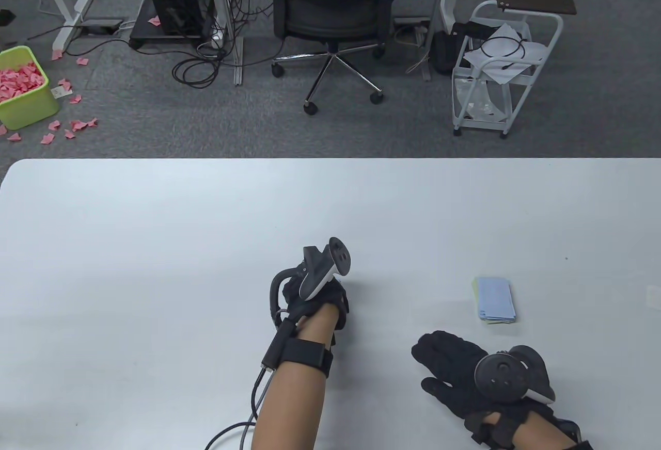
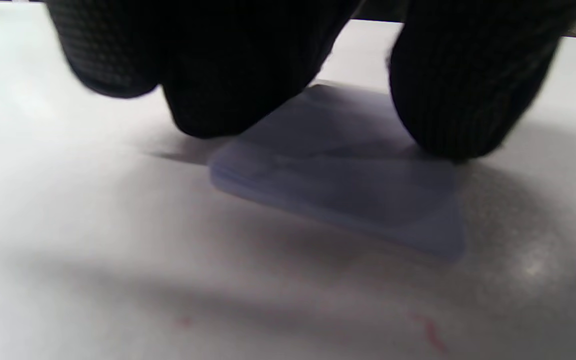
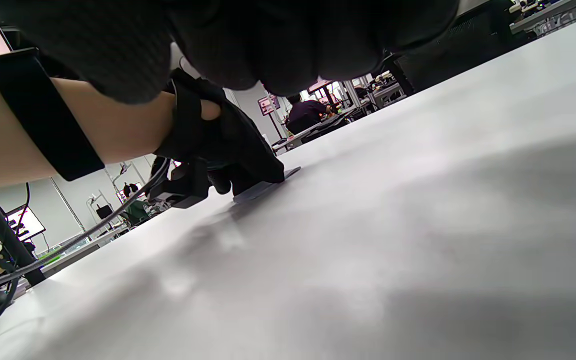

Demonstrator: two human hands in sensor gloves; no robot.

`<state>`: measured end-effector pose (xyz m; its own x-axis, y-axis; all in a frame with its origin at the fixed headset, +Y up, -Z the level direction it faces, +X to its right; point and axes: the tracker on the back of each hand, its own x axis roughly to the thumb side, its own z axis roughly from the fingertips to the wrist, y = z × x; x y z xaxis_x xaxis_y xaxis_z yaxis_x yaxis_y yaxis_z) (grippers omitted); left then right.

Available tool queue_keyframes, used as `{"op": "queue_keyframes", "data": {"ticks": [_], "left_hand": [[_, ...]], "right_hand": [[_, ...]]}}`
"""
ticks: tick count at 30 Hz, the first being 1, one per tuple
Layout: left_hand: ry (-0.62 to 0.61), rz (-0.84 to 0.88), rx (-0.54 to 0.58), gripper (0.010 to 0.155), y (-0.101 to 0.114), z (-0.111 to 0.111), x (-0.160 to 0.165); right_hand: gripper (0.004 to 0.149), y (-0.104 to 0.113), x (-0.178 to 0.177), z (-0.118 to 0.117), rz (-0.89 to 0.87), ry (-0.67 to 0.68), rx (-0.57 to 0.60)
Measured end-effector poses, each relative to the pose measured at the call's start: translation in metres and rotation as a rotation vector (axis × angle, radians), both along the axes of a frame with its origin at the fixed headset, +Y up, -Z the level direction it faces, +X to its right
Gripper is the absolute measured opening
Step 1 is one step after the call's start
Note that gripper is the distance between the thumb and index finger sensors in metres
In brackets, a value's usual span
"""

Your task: Tear off the sticky note

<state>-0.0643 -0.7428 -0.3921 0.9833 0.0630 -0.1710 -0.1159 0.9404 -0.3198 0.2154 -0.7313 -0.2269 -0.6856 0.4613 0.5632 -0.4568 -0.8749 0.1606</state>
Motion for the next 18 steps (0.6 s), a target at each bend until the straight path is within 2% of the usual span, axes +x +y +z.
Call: {"op": "queue_keyframes", "data": {"ticks": [2, 3, 5, 7, 11, 18], "left_hand": [[0.051, 0.079, -0.029, 0.090, -0.002, 0.001, -0.006], [0.063, 0.098, -0.010, 0.090, -0.003, 0.003, -0.007], [0.056, 0.106, 0.046, 0.081, -0.003, 0.011, -0.009], [0.023, 0.108, 0.111, 0.065, -0.001, 0.021, -0.009], [-0.050, 0.229, 0.213, 0.044, 0.007, 0.051, -0.014], [-0.229, 0.631, 0.328, 0.044, 0.017, 0.116, -0.015]], "right_hand": [[0.058, 0.000, 0.000, 0.000, 0.000, 0.000, -0.003], [0.059, 0.001, 0.000, 0.001, -0.002, 0.000, -0.001], [0.059, 0.003, 0.001, 0.002, -0.007, -0.002, 0.008], [0.058, 0.006, 0.002, 0.004, -0.017, -0.005, 0.014], [0.058, 0.007, 0.004, 0.005, -0.040, -0.014, 0.012], [0.058, -0.002, 0.006, 0.002, -0.054, -0.057, -0.076]]}}
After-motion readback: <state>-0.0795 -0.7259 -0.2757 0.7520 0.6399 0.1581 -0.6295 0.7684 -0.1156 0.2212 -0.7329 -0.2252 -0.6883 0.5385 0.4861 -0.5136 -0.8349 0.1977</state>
